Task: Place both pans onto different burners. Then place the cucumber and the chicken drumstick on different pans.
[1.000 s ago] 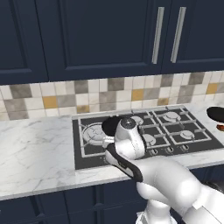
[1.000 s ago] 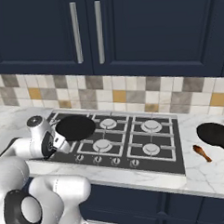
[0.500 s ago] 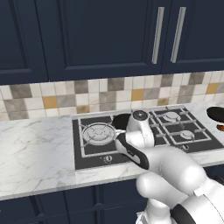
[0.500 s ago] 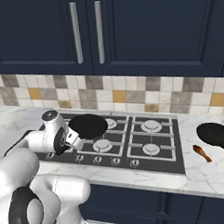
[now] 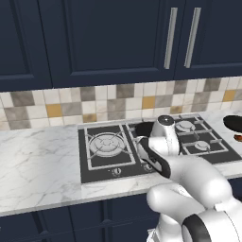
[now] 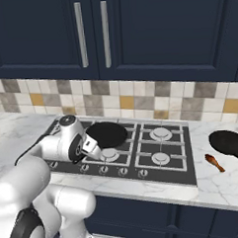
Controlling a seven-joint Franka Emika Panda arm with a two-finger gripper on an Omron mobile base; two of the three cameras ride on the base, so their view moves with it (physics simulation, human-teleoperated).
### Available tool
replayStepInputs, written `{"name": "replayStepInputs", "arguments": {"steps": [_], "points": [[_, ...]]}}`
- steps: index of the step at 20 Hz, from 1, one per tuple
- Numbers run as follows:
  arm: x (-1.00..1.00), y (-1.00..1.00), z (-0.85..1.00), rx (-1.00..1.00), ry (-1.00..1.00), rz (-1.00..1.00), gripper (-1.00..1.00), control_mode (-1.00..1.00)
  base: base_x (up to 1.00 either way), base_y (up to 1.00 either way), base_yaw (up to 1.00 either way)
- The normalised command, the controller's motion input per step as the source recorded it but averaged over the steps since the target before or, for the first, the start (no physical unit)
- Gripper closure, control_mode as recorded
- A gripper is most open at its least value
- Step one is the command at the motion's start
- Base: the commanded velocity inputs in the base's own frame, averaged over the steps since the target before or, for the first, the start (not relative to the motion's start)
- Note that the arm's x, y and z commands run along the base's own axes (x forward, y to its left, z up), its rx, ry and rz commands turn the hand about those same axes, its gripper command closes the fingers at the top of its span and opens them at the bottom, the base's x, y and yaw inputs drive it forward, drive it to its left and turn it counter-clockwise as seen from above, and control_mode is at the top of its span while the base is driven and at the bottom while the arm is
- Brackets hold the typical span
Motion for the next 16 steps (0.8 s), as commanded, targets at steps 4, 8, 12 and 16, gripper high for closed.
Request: {"name": "replayStepInputs", "arguments": {"steps": [4,8,12,16], "points": [[-0.24,-0.27,0.0,0.02,0.0,0.0,1.0,-1.0,0.0,0.0,0.0],[-0.08,-0.19,0.0,0.0,0.0,0.0,1.0,-1.0,0.0,0.0,0.0],[-0.1,-0.13,0.0,0.0,0.0,0.0,1.0,-1.0,0.0,0.0,0.0],[-0.04,-0.09,0.0,0.0,0.0,0.0,1.0,-1.0,0.0,0.0,0.0]]}}
